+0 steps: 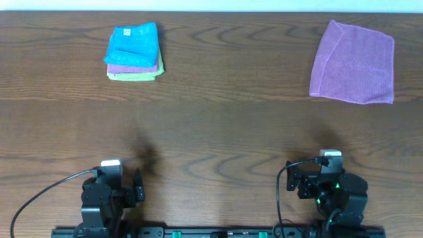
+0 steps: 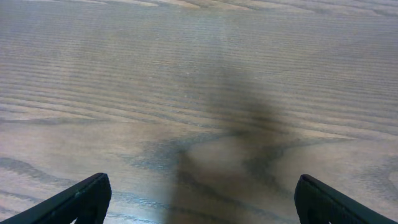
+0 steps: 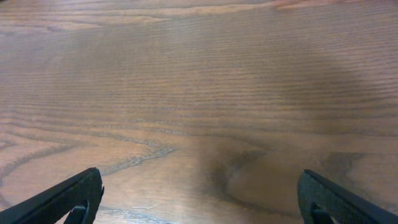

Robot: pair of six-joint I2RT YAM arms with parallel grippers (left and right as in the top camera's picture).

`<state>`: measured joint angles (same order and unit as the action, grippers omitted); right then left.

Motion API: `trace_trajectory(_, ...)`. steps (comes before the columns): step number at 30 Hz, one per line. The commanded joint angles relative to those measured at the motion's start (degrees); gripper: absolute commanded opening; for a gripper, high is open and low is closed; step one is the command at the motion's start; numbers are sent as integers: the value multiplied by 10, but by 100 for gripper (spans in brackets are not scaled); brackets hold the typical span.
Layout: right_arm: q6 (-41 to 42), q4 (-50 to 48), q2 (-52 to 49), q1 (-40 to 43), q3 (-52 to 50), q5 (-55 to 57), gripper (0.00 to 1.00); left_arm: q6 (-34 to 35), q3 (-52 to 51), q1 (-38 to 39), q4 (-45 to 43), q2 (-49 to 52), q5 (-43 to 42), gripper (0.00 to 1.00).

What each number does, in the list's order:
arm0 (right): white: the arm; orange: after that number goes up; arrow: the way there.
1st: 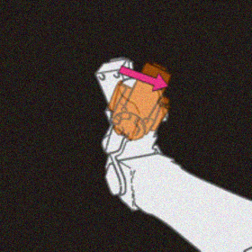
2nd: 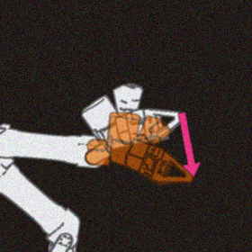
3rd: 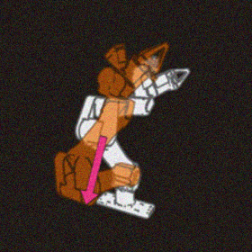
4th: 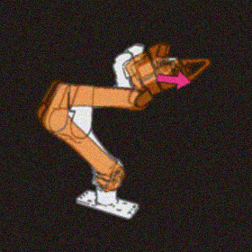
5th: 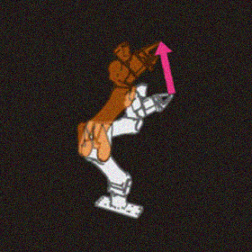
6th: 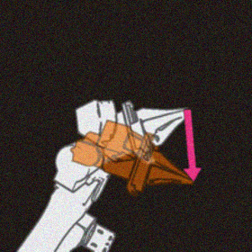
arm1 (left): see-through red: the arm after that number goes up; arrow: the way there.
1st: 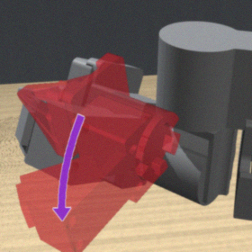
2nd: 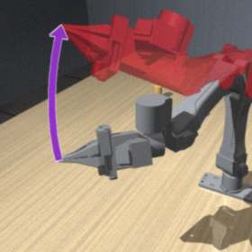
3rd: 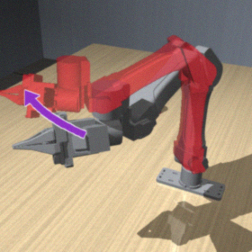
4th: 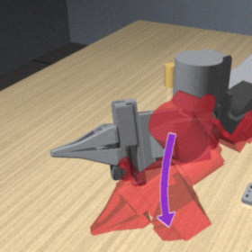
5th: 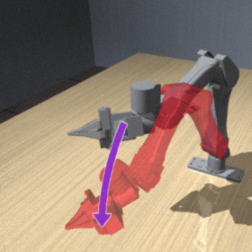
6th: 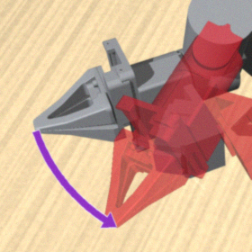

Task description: Fold the cloth

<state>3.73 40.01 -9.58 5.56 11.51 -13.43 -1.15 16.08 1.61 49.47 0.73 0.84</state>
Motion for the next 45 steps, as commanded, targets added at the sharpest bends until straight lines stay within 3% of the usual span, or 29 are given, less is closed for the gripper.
trace_trajectory(1, 5, 0, 5, 5, -1, 0, 99, -4, -26, -1, 19, -5, 6, 95)
trace_trajectory(40, 5, -2, 5, -15, -1, -4, 99, -4, -26, -1, 19, -5, 6, 95)
trace_trajectory(42, 25, -4, 5, -15, -1, -16, 99, -4, -26, -1, 19, -5, 6, 95)
trace_trajectory(45, 125, 0, 5, -15, -1, -35, 99, -4, -26, -1, 19, -5, 6, 95)
